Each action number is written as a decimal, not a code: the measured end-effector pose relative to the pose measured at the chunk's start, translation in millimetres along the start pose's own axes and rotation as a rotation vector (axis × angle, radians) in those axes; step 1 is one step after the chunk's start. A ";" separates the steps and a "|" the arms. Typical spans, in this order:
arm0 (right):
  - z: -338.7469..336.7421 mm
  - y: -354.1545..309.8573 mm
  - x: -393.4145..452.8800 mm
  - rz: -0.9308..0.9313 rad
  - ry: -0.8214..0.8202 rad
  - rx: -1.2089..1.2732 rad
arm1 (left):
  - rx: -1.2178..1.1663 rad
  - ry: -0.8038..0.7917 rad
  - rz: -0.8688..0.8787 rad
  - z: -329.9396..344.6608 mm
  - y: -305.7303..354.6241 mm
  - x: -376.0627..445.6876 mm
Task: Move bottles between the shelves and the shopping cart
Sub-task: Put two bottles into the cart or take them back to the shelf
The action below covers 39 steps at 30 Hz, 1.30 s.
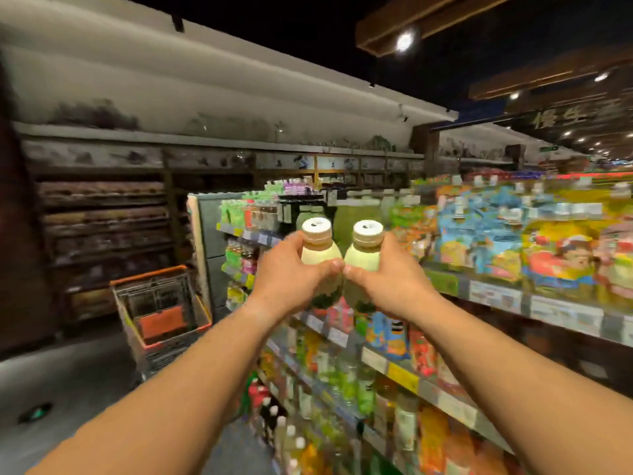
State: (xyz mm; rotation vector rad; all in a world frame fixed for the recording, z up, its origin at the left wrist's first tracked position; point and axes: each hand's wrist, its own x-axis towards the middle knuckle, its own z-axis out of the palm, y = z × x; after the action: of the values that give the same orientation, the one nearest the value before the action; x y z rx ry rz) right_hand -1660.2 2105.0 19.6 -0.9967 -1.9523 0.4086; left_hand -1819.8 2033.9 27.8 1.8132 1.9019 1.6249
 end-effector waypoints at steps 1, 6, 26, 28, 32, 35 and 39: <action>32.2 -13.4 7.0 -0.005 -0.041 0.027 | 0.037 0.013 -0.028 -22.8 -23.5 3.1; 173.2 -64.2 39.2 -0.052 -0.187 0.140 | 0.150 0.081 -0.151 -113.1 -133.8 20.8; 644.7 -55.3 354.0 -0.120 -0.529 0.278 | 0.114 0.158 -0.531 -196.9 -563.2 287.5; 687.2 -50.0 384.2 -0.082 -0.542 0.247 | 0.145 0.134 -0.552 -201.7 -606.2 315.8; 781.2 -33.2 438.2 -0.060 -0.573 0.240 | 0.121 0.147 -0.601 -205.3 -710.0 370.5; 856.2 -21.3 473.3 -0.001 -0.586 0.234 | 0.111 0.116 -0.637 -207.1 -795.6 411.5; 959.3 -8.3 527.5 0.053 -0.631 0.155 | 0.109 0.084 -0.707 -218.1 -904.8 469.4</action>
State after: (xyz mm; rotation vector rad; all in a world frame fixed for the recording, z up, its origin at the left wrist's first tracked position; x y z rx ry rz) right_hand -2608.0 2600.0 -215.3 -0.8842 -2.3996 0.9827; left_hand -2735.5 2469.4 -213.5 0.9081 2.3211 1.3628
